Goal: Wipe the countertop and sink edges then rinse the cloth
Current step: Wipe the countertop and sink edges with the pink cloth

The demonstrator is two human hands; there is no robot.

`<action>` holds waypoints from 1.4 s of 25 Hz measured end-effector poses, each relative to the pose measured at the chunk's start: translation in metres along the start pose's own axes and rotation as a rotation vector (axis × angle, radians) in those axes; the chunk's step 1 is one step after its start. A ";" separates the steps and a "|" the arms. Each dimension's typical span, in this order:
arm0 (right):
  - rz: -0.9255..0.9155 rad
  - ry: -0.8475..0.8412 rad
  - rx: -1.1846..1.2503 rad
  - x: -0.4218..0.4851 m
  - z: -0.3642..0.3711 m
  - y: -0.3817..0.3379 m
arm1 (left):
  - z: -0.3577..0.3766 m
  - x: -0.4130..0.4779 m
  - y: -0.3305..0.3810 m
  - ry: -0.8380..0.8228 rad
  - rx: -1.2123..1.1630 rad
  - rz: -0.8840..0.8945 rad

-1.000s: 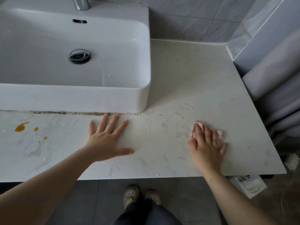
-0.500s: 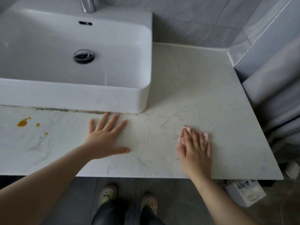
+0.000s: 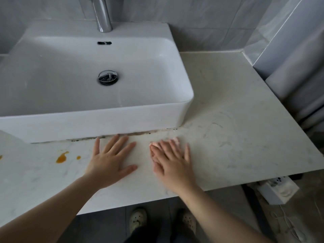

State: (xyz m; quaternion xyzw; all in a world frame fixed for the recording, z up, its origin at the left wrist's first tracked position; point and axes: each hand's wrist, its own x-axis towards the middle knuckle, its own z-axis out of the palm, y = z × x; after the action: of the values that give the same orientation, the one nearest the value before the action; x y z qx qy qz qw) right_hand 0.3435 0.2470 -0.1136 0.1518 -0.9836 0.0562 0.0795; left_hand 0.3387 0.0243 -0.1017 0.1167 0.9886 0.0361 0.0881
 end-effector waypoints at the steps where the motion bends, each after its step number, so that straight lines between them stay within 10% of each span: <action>1: 0.055 0.006 -0.039 -0.002 0.000 0.008 | 0.001 -0.001 -0.004 0.004 0.009 0.016; 9: 0.198 0.145 0.066 0.006 -0.002 -0.005 | 0.001 0.004 0.004 0.089 -0.053 -0.017; 14: 0.593 0.223 0.516 0.055 -0.049 -0.014 | -0.001 0.003 0.007 0.147 -0.080 -0.074; 19: 0.226 0.576 1.120 0.143 -0.124 -0.017 | 0.002 0.003 0.009 0.093 -0.028 -0.079; 24: 0.374 -0.005 1.288 0.190 -0.116 -0.012 | 0.004 0.002 0.008 0.099 -0.018 -0.080; 35: 0.522 0.056 0.912 0.195 -0.122 -0.024 | 0.009 0.004 0.008 0.200 0.004 -0.067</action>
State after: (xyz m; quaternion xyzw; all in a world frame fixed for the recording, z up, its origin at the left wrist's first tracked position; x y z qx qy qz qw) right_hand 0.1839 0.1838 0.0419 -0.0809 -0.8619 0.5004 0.0149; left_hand 0.3387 0.0332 -0.1106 0.0794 0.9959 0.0426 -0.0103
